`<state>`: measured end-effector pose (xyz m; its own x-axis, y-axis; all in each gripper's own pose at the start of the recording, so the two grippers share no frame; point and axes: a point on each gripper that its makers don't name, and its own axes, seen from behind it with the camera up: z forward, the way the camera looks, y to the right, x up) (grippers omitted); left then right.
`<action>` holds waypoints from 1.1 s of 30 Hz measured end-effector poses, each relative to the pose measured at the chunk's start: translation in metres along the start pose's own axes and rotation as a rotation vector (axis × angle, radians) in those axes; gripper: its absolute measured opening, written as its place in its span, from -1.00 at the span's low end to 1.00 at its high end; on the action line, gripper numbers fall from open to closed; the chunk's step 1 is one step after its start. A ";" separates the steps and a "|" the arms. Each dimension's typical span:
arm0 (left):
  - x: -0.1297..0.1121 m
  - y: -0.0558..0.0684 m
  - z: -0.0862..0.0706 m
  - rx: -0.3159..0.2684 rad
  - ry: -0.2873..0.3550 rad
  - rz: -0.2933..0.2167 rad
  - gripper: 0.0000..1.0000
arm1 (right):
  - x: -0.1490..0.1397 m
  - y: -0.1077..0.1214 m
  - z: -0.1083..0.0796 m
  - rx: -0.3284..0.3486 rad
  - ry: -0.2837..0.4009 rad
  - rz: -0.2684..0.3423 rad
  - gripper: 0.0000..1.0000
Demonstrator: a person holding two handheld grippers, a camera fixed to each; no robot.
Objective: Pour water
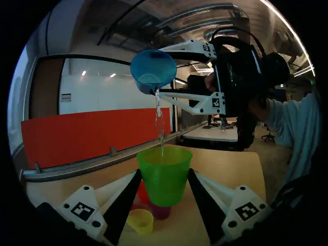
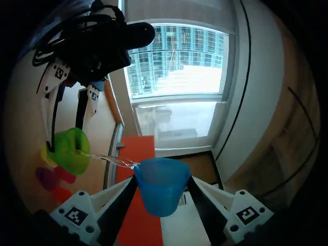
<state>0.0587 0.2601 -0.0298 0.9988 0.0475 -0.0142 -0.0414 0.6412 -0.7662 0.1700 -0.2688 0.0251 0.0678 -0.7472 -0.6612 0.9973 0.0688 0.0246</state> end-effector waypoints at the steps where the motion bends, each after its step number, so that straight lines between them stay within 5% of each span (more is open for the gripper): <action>1: 0.000 0.000 0.000 0.000 0.000 0.000 0.64 | 0.000 0.000 0.000 0.000 0.000 -0.003 0.79; 33: 0.006 -0.003 0.001 0.005 0.016 -0.015 0.64 | 0.022 0.003 -0.001 -0.018 0.022 -0.176 0.79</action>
<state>0.0648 0.2592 -0.0273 0.9996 0.0254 -0.0132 -0.0265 0.6454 -0.7634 0.1743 -0.2844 0.0096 -0.1084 -0.7342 -0.6702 0.9931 -0.0497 -0.1062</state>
